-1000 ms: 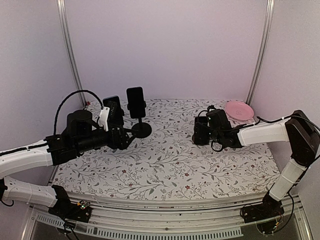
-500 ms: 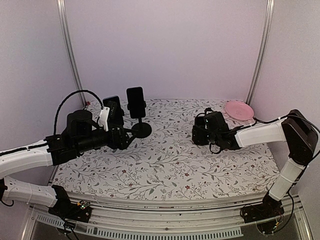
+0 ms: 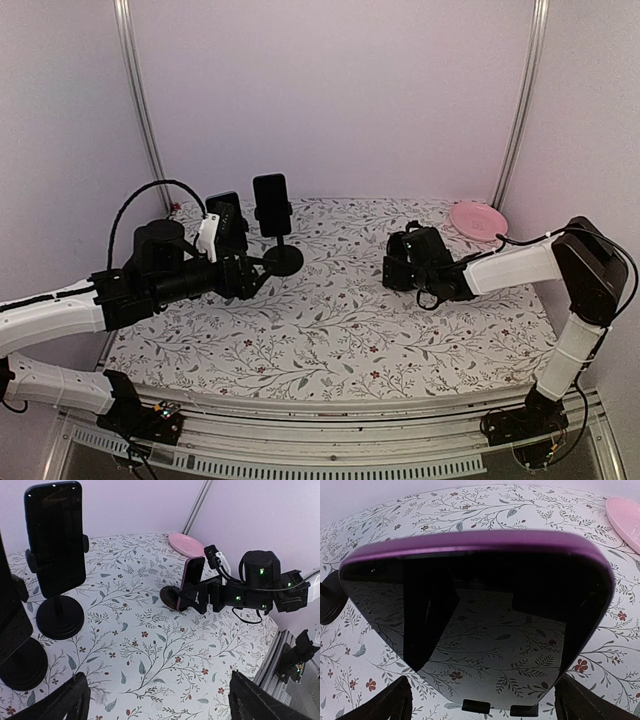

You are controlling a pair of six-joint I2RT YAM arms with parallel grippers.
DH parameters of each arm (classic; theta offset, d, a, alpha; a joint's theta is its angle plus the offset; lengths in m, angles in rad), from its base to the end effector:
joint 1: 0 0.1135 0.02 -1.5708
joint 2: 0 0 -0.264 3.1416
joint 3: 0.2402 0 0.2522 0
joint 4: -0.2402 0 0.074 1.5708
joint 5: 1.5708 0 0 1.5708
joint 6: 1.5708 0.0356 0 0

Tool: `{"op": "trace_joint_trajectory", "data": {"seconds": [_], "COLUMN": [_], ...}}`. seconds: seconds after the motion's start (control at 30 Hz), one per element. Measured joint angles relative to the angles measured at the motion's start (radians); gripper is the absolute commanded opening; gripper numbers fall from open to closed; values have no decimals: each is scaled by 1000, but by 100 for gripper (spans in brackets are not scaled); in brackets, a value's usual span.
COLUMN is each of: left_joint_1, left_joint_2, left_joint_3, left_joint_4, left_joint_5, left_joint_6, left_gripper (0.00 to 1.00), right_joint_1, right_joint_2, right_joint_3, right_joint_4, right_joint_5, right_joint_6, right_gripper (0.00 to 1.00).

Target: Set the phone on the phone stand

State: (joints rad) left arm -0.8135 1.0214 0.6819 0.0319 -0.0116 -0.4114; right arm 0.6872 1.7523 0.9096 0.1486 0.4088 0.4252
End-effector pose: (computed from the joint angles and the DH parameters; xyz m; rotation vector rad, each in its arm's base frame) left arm 0.1635 -0.1723 0.2805 0.3841 1.9261 -0.8167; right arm 0.2853 0.2158 0.1620 -0.0751 2.2012 0.1566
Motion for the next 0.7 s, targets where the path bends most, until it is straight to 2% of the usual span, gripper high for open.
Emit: {"op": "trace_joint_trajectory", "data": {"seconds": [0.43,0.7], "left_joint_1": [0,0], "left_joint_2": [0,0], "left_joint_3": [0,0], "left_joint_4": [0,0], "left_joint_5": [0,0], "left_joint_6": [0,0], "left_gripper": [97,97], "right_joint_1": [-8,-8], "right_joint_2": [7,7], "right_joint_3": [0,0], "right_joint_4": [-6,-6], "right_joint_5": [1,1], "right_joint_6": [-13,-21], "right_gripper": [76,74]}}
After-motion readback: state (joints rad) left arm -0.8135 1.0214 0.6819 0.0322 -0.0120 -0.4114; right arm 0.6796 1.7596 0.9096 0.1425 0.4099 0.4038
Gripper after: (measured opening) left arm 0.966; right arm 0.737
